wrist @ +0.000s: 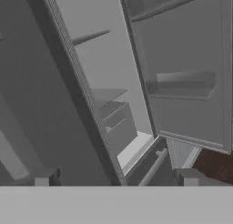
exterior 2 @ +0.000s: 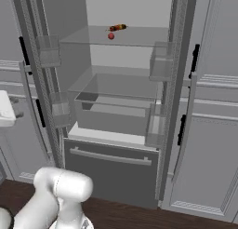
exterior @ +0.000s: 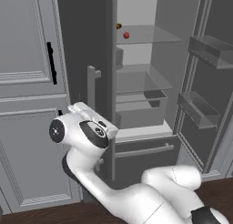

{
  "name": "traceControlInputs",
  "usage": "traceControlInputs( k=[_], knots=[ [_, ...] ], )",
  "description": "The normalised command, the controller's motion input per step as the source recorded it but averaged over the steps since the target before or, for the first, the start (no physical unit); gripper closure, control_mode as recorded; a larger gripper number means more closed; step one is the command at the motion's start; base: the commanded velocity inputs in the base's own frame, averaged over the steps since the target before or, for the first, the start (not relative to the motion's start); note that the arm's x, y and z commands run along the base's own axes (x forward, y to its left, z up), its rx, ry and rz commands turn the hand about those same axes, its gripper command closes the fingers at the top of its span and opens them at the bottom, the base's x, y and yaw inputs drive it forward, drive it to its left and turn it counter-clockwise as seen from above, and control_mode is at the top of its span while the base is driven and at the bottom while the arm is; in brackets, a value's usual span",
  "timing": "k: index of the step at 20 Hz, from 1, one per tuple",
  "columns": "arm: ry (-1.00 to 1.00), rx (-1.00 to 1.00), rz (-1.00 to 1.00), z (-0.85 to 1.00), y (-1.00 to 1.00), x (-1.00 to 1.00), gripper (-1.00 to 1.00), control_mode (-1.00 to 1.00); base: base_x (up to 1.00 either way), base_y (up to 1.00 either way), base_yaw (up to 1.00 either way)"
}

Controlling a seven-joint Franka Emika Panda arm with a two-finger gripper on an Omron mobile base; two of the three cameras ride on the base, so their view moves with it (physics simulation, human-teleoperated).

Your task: Take the strawberry from the fridge and place it on top of the pancake, located on the dining counter.

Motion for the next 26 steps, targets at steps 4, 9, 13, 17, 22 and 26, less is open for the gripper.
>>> traceControlInputs(
  k=[4,9,13,17,22,26],
  knots=[
    [0.0,0.37,0.24,0.25,-0.81,-0.76,-1.0,-1.0,0.0,0.0,0.0],
    [0.01,0.6,0.26,0.02,-0.76,-0.35,-1.0,-1.0,0.0,0.0,0.0],
    [0.25,0.84,0.12,0.0,-0.74,0.36,-1.0,-1.0,0.0,0.0,0.0],
    [0.31,0.88,0.13,0.0,-0.42,0.77,-1.0,-1.0,0.0,0.0,0.0],
    [0.41,0.71,0.31,0.0,0.01,1.0,-1.0,-1.0,0.0,0.0,0.0],
    [0.12,0.45,0.14,0.0,0.22,0.87,-1.0,-1.0,0.0,0.0,0.0]
  ],
)
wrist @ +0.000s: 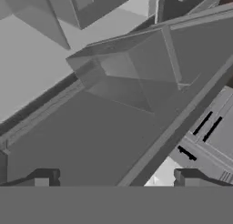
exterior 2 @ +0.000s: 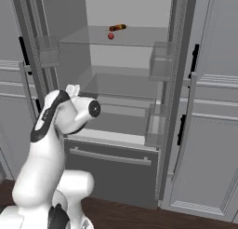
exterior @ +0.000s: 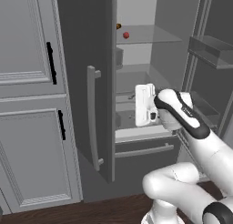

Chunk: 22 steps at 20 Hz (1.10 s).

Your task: Take the strawberry from the fridge and place it on top of the pancake, located on the dining counter.

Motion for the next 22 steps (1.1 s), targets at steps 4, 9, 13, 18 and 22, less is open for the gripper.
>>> traceControlInputs(
  k=[4,9,13,18,22],
  knots=[
    [0.26,0.4,0.19,0.0,0.14,0.66,-1.0,-1.0,0.0,0.0,0.0],
    [0.08,0.03,0.19,0.0,0.61,0.26,-1.0,-1.0,0.0,0.0,0.0],
    [0.05,0.0,0.15,0.0,0.62,0.04,-1.0,-1.0,0.0,0.0,0.0],
    [0.04,0.0,0.14,-0.01,0.67,0.0,-1.0,-1.0,0.0,0.0,0.0],
    [0.04,0.0,0.1,-0.05,0.72,-0.02,-1.0,-1.0,0.0,0.0,0.0]
  ],
)
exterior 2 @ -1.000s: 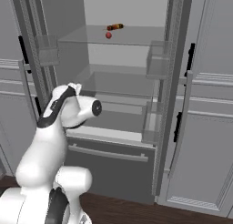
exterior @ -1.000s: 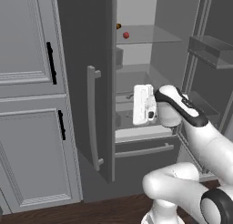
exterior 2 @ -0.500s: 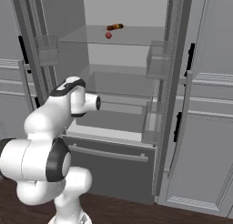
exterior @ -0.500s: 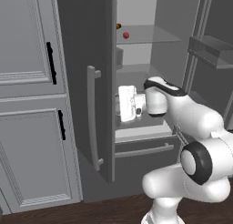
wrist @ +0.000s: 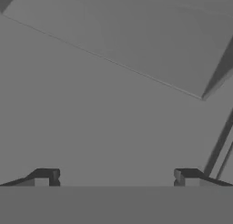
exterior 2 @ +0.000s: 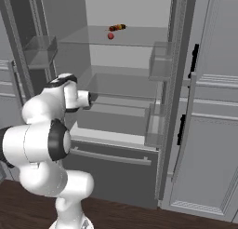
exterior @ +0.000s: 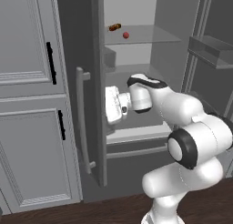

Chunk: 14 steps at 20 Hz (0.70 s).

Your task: Take the strawberry from the fridge and place it on top of the pancake, located on the dining counter.

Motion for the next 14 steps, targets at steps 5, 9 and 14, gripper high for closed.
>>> traceControlInputs(
  k=[5,9,14],
  knots=[
    [0.04,0.0,0.03,-0.06,0.67,-0.21,-1.0,-1.0,0.0,0.0,0.0],
    [0.02,0.0,0.0,-0.09,0.64,-0.18,-1.0,-1.0,0.0,0.0,0.0],
    [0.0,0.0,0.0,-0.04,0.42,-0.1,-1.0,-1.0,0.0,0.0,0.0]
  ],
)
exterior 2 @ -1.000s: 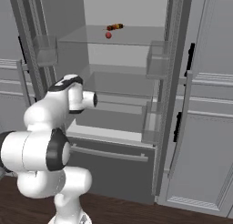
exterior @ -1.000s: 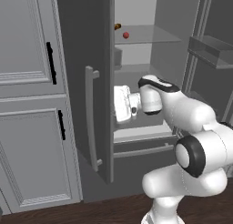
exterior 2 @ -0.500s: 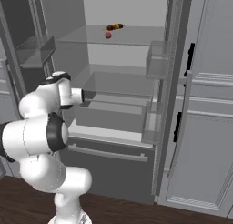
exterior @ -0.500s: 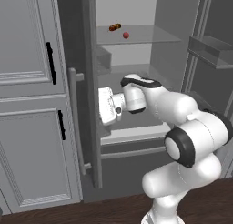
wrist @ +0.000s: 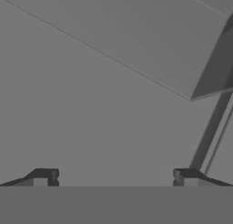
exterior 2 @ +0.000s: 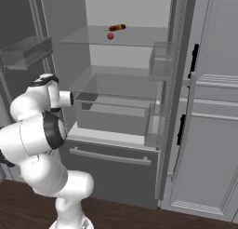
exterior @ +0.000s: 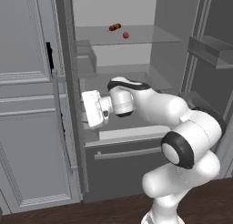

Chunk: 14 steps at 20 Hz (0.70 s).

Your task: Take the strawberry from the fridge and place it on top of the pancake, located on the dining counter.

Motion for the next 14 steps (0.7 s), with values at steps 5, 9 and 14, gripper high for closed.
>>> traceControlInputs(
  k=[5,9,14],
  knots=[
    [0.01,0.0,0.0,-0.02,0.34,-0.03,-1.0,-1.0,0.0,0.0,0.0],
    [0.0,0.0,0.0,0.0,-0.13,-0.03,-1.0,-1.0,0.0,0.0,0.0],
    [0.0,-0.02,-0.09,0.0,-0.89,-0.16,-1.0,-1.0,0.0,0.0,0.0]
  ],
)
